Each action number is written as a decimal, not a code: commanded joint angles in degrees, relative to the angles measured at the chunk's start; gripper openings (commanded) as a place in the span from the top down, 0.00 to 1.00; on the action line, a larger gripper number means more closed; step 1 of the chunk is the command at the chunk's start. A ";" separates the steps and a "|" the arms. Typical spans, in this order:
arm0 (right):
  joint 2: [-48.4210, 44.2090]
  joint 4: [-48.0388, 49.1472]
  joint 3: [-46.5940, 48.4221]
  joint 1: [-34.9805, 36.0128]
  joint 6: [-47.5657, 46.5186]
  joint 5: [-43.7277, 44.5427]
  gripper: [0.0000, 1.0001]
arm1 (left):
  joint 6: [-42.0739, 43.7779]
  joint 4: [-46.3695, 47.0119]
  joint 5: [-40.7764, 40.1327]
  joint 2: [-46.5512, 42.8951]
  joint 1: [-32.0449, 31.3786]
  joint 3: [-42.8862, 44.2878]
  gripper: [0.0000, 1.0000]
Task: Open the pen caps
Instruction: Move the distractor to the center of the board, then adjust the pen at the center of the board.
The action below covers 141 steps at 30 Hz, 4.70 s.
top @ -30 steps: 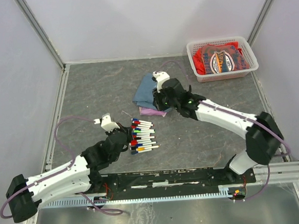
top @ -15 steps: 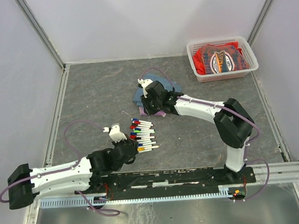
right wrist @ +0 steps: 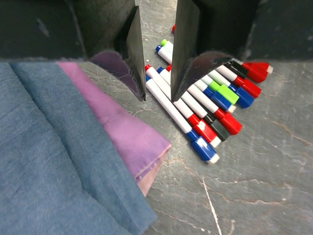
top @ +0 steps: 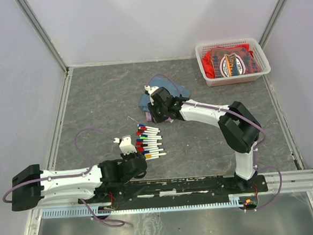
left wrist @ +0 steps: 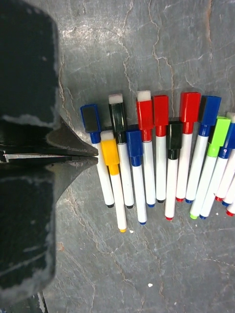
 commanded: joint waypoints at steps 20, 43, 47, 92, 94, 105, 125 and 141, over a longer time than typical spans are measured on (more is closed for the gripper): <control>-5.56 -7.57 -8.21 0.03 0.49 13.55 0.64 | -0.48 9.53 0.20 6.07 -1.06 -1.99 0.97; 4.10 -10.37 2.22 -9.97 -1.59 17.06 0.62 | 1.62 13.24 0.38 7.06 -1.05 -4.82 0.97; 8.47 -11.94 7.83 -9.94 -2.24 15.25 0.61 | 1.81 13.82 0.47 7.78 -1.00 -4.87 0.97; 39.42 -29.26 62.19 -16.80 -4.04 15.78 0.52 | -0.11 14.23 0.42 7.40 -1.04 -6.65 0.97; 42.96 -31.91 67.84 -15.94 -4.99 13.47 0.52 | -0.11 14.31 0.45 7.50 -1.09 -6.75 0.97; 47.31 -26.97 74.40 -6.77 0.49 -0.32 0.45 | -1.50 14.46 0.51 8.00 -1.06 -6.90 0.97; 20.73 -6.35 39.32 -4.79 -1.77 2.04 0.33 | -2.76 11.56 -1.29 7.49 -1.04 -6.24 0.97; 11.65 0.76 13.09 -1.60 1.95 3.92 0.44 | -2.34 12.98 -0.88 13.50 -1.04 -4.16 0.97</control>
